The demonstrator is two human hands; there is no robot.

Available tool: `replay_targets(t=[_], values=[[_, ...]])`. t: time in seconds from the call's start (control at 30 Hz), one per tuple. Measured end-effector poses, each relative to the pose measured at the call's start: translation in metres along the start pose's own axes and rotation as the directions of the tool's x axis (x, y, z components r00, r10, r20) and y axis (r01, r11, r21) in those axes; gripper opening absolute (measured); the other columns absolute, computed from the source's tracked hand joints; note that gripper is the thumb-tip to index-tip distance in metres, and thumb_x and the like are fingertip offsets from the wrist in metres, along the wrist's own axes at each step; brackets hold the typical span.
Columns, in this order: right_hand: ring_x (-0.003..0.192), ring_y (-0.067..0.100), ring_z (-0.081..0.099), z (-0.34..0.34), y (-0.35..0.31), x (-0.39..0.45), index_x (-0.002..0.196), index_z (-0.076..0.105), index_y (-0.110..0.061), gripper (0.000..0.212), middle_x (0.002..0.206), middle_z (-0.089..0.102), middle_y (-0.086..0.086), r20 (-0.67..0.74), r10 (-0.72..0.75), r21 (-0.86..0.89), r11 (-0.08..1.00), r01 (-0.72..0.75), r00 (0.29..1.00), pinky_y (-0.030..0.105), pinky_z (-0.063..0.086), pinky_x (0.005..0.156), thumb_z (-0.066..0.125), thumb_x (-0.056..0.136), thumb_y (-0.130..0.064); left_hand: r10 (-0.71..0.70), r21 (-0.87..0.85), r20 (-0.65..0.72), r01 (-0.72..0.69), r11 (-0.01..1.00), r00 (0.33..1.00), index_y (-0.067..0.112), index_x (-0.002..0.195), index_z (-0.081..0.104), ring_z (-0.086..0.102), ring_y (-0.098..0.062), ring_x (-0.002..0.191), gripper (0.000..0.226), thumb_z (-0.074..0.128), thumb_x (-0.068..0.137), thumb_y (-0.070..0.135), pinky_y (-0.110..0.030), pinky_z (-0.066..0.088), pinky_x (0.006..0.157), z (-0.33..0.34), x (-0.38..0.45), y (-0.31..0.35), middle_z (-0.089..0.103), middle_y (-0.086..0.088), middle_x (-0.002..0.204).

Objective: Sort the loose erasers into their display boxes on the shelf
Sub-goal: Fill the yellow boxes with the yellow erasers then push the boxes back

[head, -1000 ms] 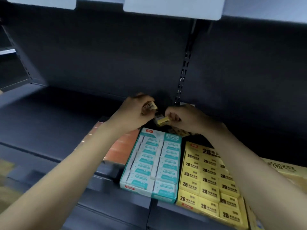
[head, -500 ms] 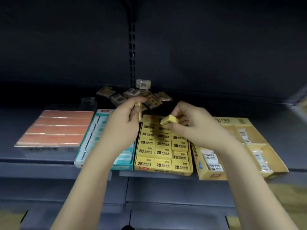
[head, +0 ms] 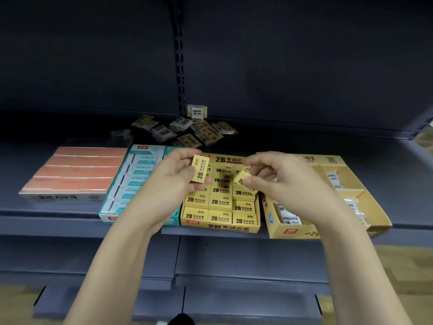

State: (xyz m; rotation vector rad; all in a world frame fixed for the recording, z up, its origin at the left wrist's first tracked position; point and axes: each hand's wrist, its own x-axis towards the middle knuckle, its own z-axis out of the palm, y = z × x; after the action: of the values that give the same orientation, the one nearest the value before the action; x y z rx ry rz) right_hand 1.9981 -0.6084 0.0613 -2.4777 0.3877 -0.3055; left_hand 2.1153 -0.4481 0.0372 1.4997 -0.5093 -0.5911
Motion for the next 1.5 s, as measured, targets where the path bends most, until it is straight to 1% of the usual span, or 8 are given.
replay_targets(t=[0.17, 0.33, 0.53, 0.7, 0.93, 1.03, 1.2, 1.5], values=[[0.081, -0.004, 0.059, 0.006, 0.001, -0.001, 0.091, 0.066, -0.033, 0.013, 0.087, 0.064, -0.015, 0.054, 0.053, -0.009, 0.999, -0.053, 0.997, 0.008, 0.046, 0.071, 0.072, 0.082, -0.027, 0.022, 0.123, 0.015, -0.024, 0.992, 1.0, 0.034, 0.102, 0.056, 0.068, -0.006, 0.081, 0.033, 0.045, 0.095, 0.004, -0.016, 0.054, 0.074, -0.003, -0.006, 0.003, 0.061, 0.003, 0.105], [0.098, 0.009, 0.057, 0.012, -0.004, 0.002, 0.097, 0.073, -0.032, 0.013, 0.091, 0.066, -0.02, 0.109, 0.076, -0.199, 0.979, -0.053, 0.991, 0.039, 0.039, 0.1, 0.067, 0.086, -0.031, 0.045, 0.436, 0.141, -0.102, 0.894, 0.989, 0.041, 0.097, 0.06, 0.065, 0.001, 0.082, 0.026, 0.058, 0.09, 0.016, -0.019, 0.051, 0.08, -0.005, -0.014, 0.002, 0.063, 0.013, 0.099], [0.112, 0.015, 0.04, 0.019, -0.002, 0.003, 0.102, 0.069, -0.038, 0.016, 0.108, 0.066, -0.013, 0.071, 0.064, -0.359, 0.933, -0.034, 0.995, 0.036, 0.024, 0.1, 0.059, 0.09, -0.038, -0.014, 0.693, 0.192, -0.125, 0.71, 0.981, 0.035, 0.088, 0.063, 0.05, 0.013, 0.062, 0.007, 0.065, 0.085, 0.029, -0.007, 0.035, 0.055, -0.005, -0.022, -0.001, 0.058, 0.015, 0.09], [0.112, 0.017, 0.043, 0.021, -0.003, 0.0, 0.103, 0.069, -0.04, 0.018, 0.113, 0.058, -0.01, 0.039, 0.045, -0.371, 0.928, -0.028, 0.998, 0.034, 0.025, 0.094, 0.056, 0.092, -0.036, -0.005, 0.762, 0.149, -0.112, 0.638, 0.989, 0.036, 0.093, 0.064, 0.048, -0.003, 0.071, 0.01, 0.061, 0.088, 0.028, -0.008, 0.035, 0.056, -0.005, -0.023, -0.004, 0.049, 0.015, 0.078], [0.11, 0.015, 0.036, 0.026, -0.004, -0.004, 0.107, 0.066, -0.04, 0.019, 0.099, 0.063, -0.012, 0.001, 0.044, -0.43, 0.902, -0.039, 0.999, 0.036, 0.018, 0.086, 0.058, 0.09, -0.038, 0.072, 0.808, 0.147, -0.162, 0.567, 0.987, 0.03, 0.095, 0.069, 0.046, -0.008, 0.089, 0.012, 0.06, 0.089, 0.026, -0.025, 0.039, 0.085, -0.006, -0.02, -0.011, 0.047, 0.015, 0.095], [0.11, 0.013, 0.035, 0.025, -0.005, -0.006, 0.108, 0.063, -0.038, 0.023, 0.097, 0.063, -0.011, 0.011, 0.055, -0.444, 0.895, -0.044, 0.998, 0.036, 0.017, 0.087, 0.064, 0.085, -0.04, 0.103, 0.877, 0.142, -0.174, 0.448, 0.984, 0.034, 0.099, 0.069, 0.043, -0.008, 0.097, 0.016, 0.056, 0.091, 0.03, -0.03, 0.028, 0.092, -0.006, -0.019, -0.011, 0.046, 0.015, 0.1], [0.111, 0.013, 0.036, 0.027, -0.006, -0.006, 0.102, 0.065, -0.039, 0.018, 0.098, 0.064, -0.01, -0.009, 0.047, -0.472, 0.88, -0.046, 0.999, 0.038, 0.017, 0.09, 0.065, 0.085, -0.034, 0.145, 0.941, 0.117, -0.157, 0.301, 0.982, 0.041, 0.095, 0.066, 0.04, -0.007, 0.105, 0.015, 0.054, 0.092, 0.035, -0.03, 0.012, 0.072, -0.003, -0.019, -0.007, 0.052, 0.019, 0.103], [0.108, 0.012, 0.034, 0.029, -0.009, -0.007, 0.104, 0.067, -0.039, 0.02, 0.094, 0.064, -0.013, 0.01, 0.033, -0.498, 0.867, -0.024, 0.999, 0.038, 0.016, 0.088, 0.065, 0.085, -0.033, 0.113, 0.972, 0.19, -0.203, 0.119, 0.975, 0.047, 0.102, 0.064, 0.035, -0.008, 0.107, 0.021, 0.046, 0.094, 0.042, -0.03, 0.007, 0.065, -0.005, -0.018, -0.001, 0.055, 0.022, 0.113]])
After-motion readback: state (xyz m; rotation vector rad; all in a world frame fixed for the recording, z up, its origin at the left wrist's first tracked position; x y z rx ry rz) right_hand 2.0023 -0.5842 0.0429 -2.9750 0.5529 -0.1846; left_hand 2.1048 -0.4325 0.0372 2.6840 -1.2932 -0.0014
